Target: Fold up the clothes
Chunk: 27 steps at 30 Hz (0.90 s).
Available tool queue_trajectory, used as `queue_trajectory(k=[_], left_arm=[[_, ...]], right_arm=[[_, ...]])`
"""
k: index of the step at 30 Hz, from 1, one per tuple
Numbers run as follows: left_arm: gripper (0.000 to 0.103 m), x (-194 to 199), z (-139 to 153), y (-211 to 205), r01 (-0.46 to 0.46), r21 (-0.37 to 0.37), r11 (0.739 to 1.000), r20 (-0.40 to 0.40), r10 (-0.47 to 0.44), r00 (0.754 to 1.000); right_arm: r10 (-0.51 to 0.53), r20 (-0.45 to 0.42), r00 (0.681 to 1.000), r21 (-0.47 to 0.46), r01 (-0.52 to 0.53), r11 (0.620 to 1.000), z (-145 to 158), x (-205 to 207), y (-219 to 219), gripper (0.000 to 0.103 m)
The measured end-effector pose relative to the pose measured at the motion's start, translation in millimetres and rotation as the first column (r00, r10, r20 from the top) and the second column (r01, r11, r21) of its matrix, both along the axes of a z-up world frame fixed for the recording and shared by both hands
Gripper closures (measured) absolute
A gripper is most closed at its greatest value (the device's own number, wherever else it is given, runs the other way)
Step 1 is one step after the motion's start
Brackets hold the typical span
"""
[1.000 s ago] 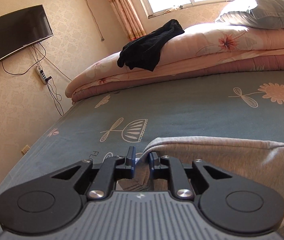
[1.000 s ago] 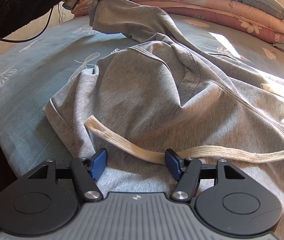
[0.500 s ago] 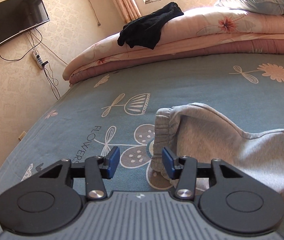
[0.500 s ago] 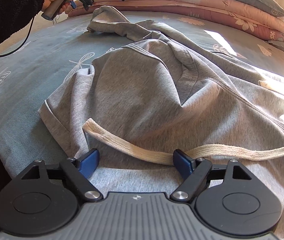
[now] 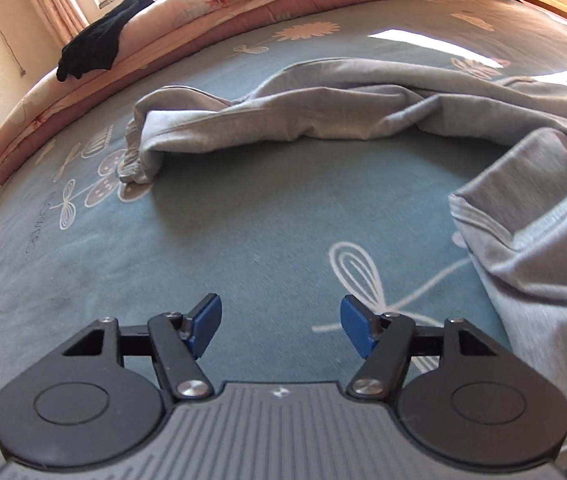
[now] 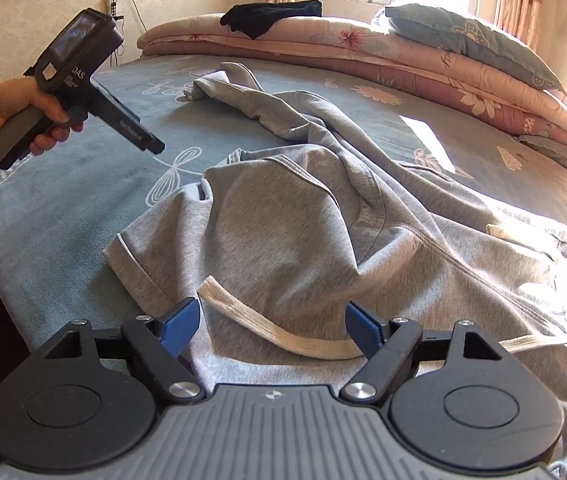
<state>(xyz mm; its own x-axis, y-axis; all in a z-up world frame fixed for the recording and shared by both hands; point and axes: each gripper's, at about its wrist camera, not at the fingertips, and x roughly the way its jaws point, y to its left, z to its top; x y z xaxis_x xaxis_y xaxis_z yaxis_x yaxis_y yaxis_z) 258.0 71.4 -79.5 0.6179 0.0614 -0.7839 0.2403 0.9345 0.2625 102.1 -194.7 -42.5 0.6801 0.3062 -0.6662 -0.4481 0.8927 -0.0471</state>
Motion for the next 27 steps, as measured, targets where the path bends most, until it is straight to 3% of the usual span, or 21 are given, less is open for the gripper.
queue_trajectory(k=[4,7,11,17,19,20,22,24,27], left_arm=[[0.032,-49,-2,1,0.012,-0.086,0.996,-0.034,-0.015,0.999],[0.028,-79,3,3,0.004,-0.063,0.998,0.006,-0.004,1.000],[0.021,-110,7,8,-0.018,-0.041,0.999,0.058,0.021,0.998],[0.021,-142,-5,20,-0.049,-0.060,0.997,0.053,0.052,0.997],[0.021,-150,-8,27,-0.069,-0.078,0.994,0.049,0.073,0.996],[0.021,-152,-9,29,-0.079,-0.093,0.992,0.048,0.084,0.995],[0.021,-155,-12,33,-0.093,-0.117,0.989,0.044,0.099,0.994],[0.021,-156,-12,33,-0.092,-0.125,0.988,0.044,0.099,0.994],[0.021,-156,-10,27,-0.070,-0.126,0.990,0.054,0.077,0.996]], right_arm=[[0.101,0.042,0.994,-0.022,-0.100,0.995,15,1,24,0.036],[0.213,0.072,0.974,-0.076,-0.207,0.975,19,3,52,0.036],[0.357,0.047,0.933,-0.159,-0.346,0.925,7,10,103,0.036],[0.451,0.018,0.892,-0.342,-0.419,0.841,-27,11,149,0.038],[0.475,0.016,0.880,-0.409,-0.428,0.806,-35,8,156,0.055],[0.484,0.019,0.875,-0.437,-0.428,0.791,-38,7,158,0.055],[0.469,0.015,0.883,-0.482,-0.405,0.777,-36,5,159,0.095],[0.449,0.049,0.892,-0.534,-0.356,0.767,-32,2,157,0.097],[0.387,0.091,0.917,-0.516,-0.289,0.806,-15,2,135,0.099]])
